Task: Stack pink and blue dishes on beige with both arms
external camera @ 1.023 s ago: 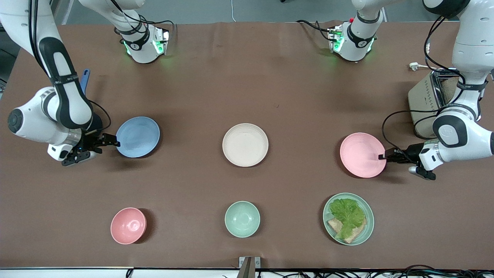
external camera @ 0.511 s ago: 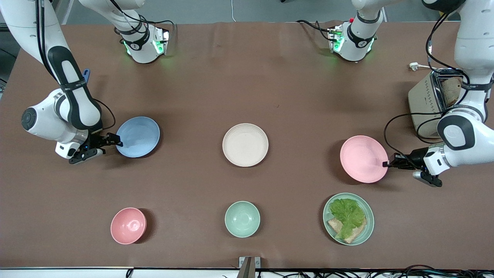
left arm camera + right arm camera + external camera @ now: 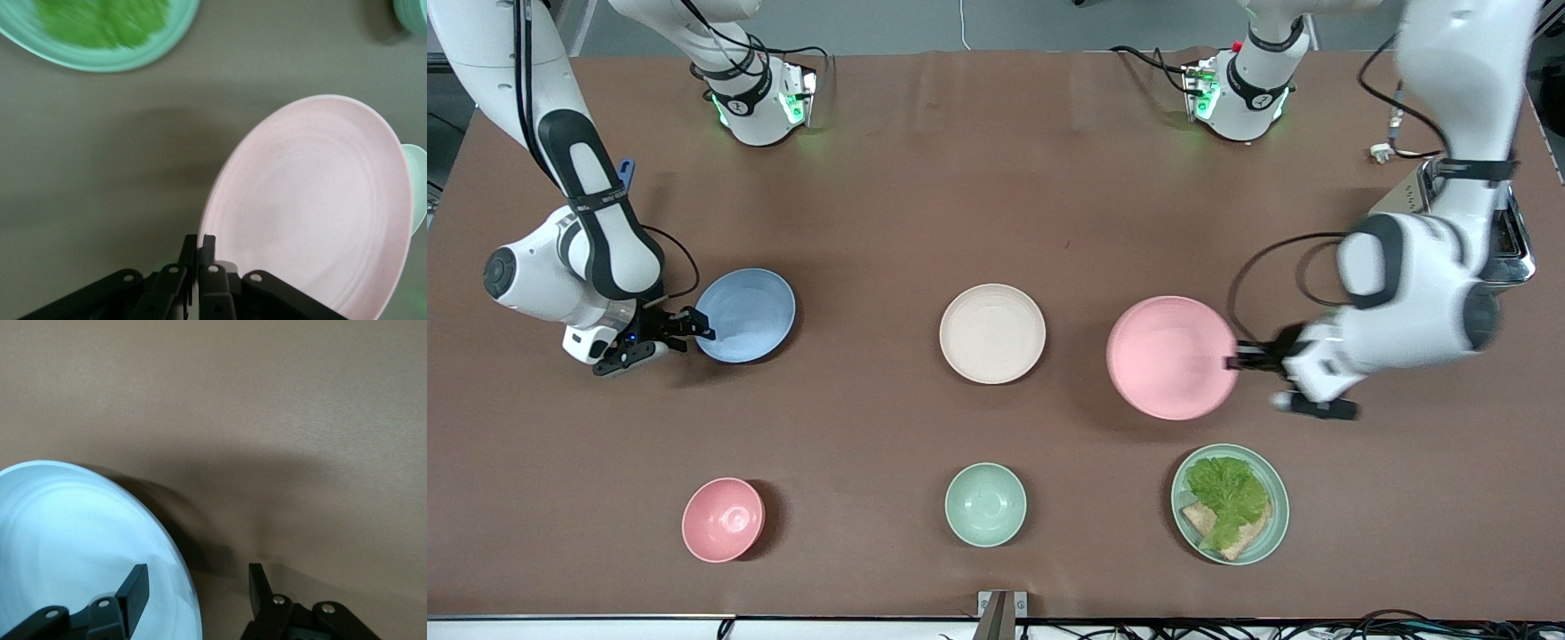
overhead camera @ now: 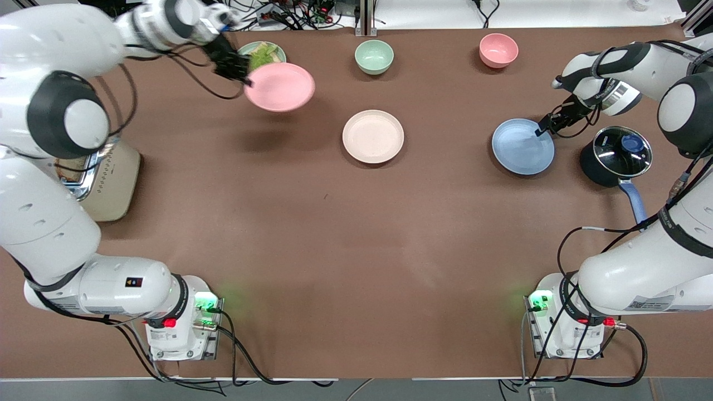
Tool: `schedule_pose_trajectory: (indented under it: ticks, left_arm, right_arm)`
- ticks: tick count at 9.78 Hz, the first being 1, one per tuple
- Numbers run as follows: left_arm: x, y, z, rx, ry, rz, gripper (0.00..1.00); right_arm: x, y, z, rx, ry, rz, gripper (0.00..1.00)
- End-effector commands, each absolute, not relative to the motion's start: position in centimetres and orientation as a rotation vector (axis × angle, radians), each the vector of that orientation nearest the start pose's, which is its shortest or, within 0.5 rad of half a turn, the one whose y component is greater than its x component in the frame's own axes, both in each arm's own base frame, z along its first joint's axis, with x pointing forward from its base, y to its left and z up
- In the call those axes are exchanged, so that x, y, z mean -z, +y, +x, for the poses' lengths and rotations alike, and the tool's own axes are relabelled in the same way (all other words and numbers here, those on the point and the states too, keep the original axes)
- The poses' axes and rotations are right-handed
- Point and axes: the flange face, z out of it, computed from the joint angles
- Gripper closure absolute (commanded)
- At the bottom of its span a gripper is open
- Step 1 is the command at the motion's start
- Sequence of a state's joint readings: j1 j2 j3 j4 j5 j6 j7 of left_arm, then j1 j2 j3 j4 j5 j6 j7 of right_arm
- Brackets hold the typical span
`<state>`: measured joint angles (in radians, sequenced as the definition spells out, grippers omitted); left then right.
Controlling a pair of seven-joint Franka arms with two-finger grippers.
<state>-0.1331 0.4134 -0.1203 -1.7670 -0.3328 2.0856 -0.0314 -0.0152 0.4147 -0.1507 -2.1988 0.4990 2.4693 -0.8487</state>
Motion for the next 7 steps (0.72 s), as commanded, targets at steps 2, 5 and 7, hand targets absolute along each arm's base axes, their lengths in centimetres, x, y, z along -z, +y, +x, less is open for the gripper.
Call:
schedule_pose_trajectory:
  ticks: [2, 5, 7]
  left_arm:
    - [-28.9, -27.7, 57.8, -0.276, -0.167, -3.335, 1.0]
    - [-26.3, -36.1, 53.7, -0.162, -0.207, -3.312, 1.0]
    - [-23.8, -39.0, 51.6, -0.087, -0.186, -3.329, 1.0]
  right_arm:
    - [-17.3, -8.7, 52.6, 0.005, -0.375, -2.84, 0.53]
    - [-17.5, -9.0, 52.8, 0.0, -0.36, -2.834, 1.0]
    - [-19.0, -9.1, 53.9, -0.046, -0.358, -2.772, 1.0]
